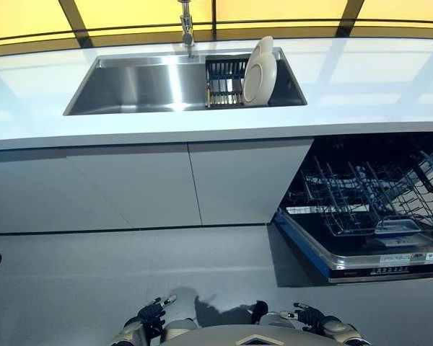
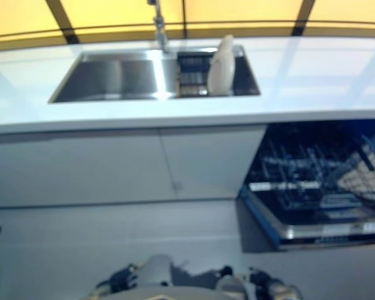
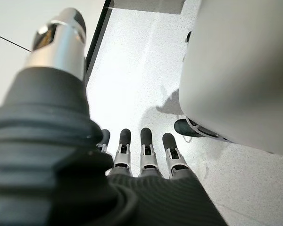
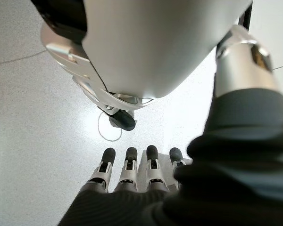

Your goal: Take plates into dishwasher

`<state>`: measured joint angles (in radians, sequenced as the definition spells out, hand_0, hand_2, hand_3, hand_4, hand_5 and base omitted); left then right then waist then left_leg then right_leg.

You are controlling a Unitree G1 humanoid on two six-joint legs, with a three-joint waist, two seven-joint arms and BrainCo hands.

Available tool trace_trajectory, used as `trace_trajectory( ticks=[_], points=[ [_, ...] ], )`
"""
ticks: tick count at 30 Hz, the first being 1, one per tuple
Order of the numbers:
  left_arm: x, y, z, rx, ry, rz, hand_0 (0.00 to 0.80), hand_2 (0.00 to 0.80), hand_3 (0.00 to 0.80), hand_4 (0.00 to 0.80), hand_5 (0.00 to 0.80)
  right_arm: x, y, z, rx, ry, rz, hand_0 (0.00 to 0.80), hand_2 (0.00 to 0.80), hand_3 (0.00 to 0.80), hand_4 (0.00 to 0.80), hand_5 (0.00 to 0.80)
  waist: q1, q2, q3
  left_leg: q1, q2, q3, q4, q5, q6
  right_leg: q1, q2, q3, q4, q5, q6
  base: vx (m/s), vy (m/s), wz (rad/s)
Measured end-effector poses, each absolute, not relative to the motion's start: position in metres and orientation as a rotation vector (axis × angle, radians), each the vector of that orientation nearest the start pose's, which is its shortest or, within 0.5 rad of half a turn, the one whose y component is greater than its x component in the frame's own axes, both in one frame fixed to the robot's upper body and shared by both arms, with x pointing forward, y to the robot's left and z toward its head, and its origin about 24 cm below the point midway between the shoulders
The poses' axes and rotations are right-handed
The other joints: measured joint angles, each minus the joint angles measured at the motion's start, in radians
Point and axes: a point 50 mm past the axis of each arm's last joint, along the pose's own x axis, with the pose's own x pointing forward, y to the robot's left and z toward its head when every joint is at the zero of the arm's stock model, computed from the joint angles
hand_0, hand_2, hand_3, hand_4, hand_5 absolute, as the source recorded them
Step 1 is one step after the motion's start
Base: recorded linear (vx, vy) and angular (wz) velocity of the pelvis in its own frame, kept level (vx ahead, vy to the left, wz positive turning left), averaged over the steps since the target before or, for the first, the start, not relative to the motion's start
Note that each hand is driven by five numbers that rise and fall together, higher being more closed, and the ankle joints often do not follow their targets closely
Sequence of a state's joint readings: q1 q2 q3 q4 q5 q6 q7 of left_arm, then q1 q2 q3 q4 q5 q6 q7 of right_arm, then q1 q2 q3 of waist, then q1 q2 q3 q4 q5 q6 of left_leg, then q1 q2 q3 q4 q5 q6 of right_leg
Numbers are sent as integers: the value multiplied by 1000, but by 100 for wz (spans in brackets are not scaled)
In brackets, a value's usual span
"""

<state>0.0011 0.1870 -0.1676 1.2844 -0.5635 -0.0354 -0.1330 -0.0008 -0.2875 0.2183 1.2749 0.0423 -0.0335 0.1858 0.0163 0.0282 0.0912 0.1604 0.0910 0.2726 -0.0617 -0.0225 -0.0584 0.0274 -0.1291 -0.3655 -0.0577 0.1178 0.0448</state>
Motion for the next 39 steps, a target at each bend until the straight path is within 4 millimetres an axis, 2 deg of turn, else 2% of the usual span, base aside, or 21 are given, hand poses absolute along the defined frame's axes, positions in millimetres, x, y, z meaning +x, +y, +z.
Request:
trace_trajectory(
  ticks=[7, 9, 11, 12, 14, 15, 16, 17, 18, 20, 21, 22, 23, 24, 28, 29, 30, 31, 32, 33, 39],
  points=[
    [86, 205, -168, -278, 1185, 223, 0, 0, 0, 0, 0, 83, -240, -160, -241, 1274, 157, 0, 0, 0, 0, 0, 0, 12, 7, -34, 20, -16, 78, -27, 16, -4, 9, 3, 23, -16, -16, -14, -120, 4],
    [88, 206, -167, -270, 1175, 234, 0, 0, 0, 0, 0, 90, -238, -160, -238, 1260, 178, 0, 0, 0, 0, 0, 9, 8, 16, -78, 35, -30, 185, -33, -12, -29, 10, 5, 63, -42, -29, -17, -183, 3],
    [100, 212, -164, -254, 1140, 248, 0, 0, 0, 0, 0, 94, -233, -160, -237, 1253, 207, 0, 0, 0, 0, 0, 32, -29, 35, -141, 27, -49, 326, 2, -64, -42, -16, 20, 97, -57, -41, 33, -104, -13],
    [106, 217, -162, -238, 1121, 255, 0, 0, 0, 0, 0, 96, -233, -159, -236, 1250, 224, 0, 0, 0, 0, 0, 54, -62, 40, -197, 24, -68, 412, 69, -105, -39, -34, 29, 84, -57, -40, 146, 29, -9],
    [111, 220, -160, -237, 1098, 270, 0, 0, 0, 0, 0, 99, -232, -159, -247, 1247, 236, 0, 0, 0, 0, 0, 57, -85, 47, -243, 15, -69, 452, 129, -118, -17, -33, 33, 12, -60, -36, 240, 113, -8],
    [108, 218, -161, -248, 1099, 281, 0, 0, 0, 0, 0, 99, -233, -159, -256, 1253, 239, 0, 0, 0, 0, 0, 65, -80, 46, -236, 10, -51, 385, 138, -107, 2, -13, 41, -37, -87, 2, 294, 168, -34],
    [106, 209, -163, -262, 1105, 274, 0, 0, 0, 0, 0, 104, -240, -156, -274, 1251, 228, 0, 0, 0, 0, 0, 80, -12, 53, -225, 61, -53, 298, 175, -96, -32, 44, 51, 66, -119, 2, 323, 196, -26],
    [108, 212, -162, -257, 1096, 274, 0, 0, 0, 0, 0, 103, -238, -157, -267, 1249, 231, 0, 0, 0, 0, 0, 78, -10, 59, -228, 87, -26, 270, 167, -149, -47, 44, 66, 168, -188, -37, 323, 204, 5],
    [114, 214, -160, -250, 1084, 270, 0, 0, 0, 0, 0, 101, -233, -159, -254, 1256, 235, 0, 0, 0, 0, 0, 75, -22, 75, -227, 106, -1, 253, 145, -167, -49, 60, 65, 161, -145, -99, 308, 219, 31],
    [118, 217, -158, -258, 1069, 276, 0, 0, 0, 0, 0, 97, -229, -160, -230, 1259, 232, 0, 0, 0, 0, 0, 91, -50, 89, -231, 99, 52, 178, 155, -161, -57, 52, 64, 103, -147, -103, 266, 228, 13],
    [118, 214, -159, -253, 1085, 271, 0, 0, 0, 0, 0, 98, -237, -159, -235, 1267, 207, 0, 0, 0, 0, 0, 114, -46, 94, -252, 105, 55, 107, 190, -159, -27, 100, 86, 13, -156, -100, 230, 250, -14],
    [125, 212, -158, -254, 1072, 257, 0, 0, 0, 0, 0, 102, -244, -156, -242, 1259, 186, 0, 0, 0, 0, 0, 124, -15, 111, -246, 134, 35, 69, 229, -170, -43, 106, 59, 137, -192, -151, 265, 266, -5],
    [123, 214, -158, -253, 1076, 266, 0, 0, 0, 0, 0, 106, -246, -154, -247, 1244, 184, 0, 0, 0, 0, 0, 112, -20, 129, -238, 151, 63, 69, 282, -171, -7, 94, 55, 106, -139, -133, 257, 208, 4],
    [120, 214, -159, -262, 1084, 273, 0, 0, 0, 0, 0, 107, -245, -154, -244, 1236, 182, 0, 0, 0, 0, 0, 102, -6, 136, -240, 187, 93, 76, 294, -171, 2, 109, 53, 95, -140, -132, 304, 167, 20],
    [122, 220, -157, -254, 1070, 283, 0, 0, 0, 0, 0, 102, -243, -156, -236, 1248, 184, 0, 0, 0, 0, 0, 100, -35, 153, -223, 167, 133, 174, 281, -182, 11, 42, 56, 95, -146, -120, 354, 95, -1],
    [120, 218, -158, -264, 1075, 289, 0, 0, 0, 0, 0, 98, -244, -156, -240, 1261, 184, 0, 0, 0, 0, 0, 90, -27, 148, -197, 156, 153, 193, 246, -181, 35, 40, 54, 62, -149, -87, 339, 37, -12],
    [112, 211, -162, -287, 1092, 292, 0, 0, 0, 0, 0, 96, -250, -155, -250, 1265, 177, 0, 0, 0, 0, 0, 91, 26, 125, -169, 192, 163, 165, 176, -176, 38, 77, 35, 135, -166, -72, 293, 49, -7],
    [114, 213, -161, -285, 1081, 294, 0, 0, 0, 0, 0, 96, -244, -157, -233, 1261, 172, 0, 0, 0, 0, 0, 93, 17, 120, -144, 180, 172, 130, 109, -69, 13, 61, 24, 306, -262, -46, 279, 49, -3],
    [116, 223, -158, -266, 1059, 308, 0, 0, 0, 0, 0, 96, -229, -160, -211, 1251, 206, 0, 0, 0, 0, 0, 92, -24, 118, -135, 159, 187, 119, 109, -70, 2, 29, 16, 360, -329, -45, 226, 37, 11],
    [115, 230, -156, -252, 1055, 317, 0, 0, 0, 0, 0, 94, -221, -162, -197, 1252, 230, 0, 0, 0, 0, 0, 87, -48, 102, -133, 148, 190, 118, 111, -70, 17, 26, 8, 331, -328, -39, 185, 31, 15],
    [99, 229, -160, -224, 1099, 309, 0, 0, 0, 0, 0, 86, -210, -165, -154, 1241, 279, 0, 0, 0, 0, 0, 115, -75, 62, -107, 120, 194, 170, 68, -43, 79, -7, 5, 277, -316, -4, 168, 29, 4]
  ],
)
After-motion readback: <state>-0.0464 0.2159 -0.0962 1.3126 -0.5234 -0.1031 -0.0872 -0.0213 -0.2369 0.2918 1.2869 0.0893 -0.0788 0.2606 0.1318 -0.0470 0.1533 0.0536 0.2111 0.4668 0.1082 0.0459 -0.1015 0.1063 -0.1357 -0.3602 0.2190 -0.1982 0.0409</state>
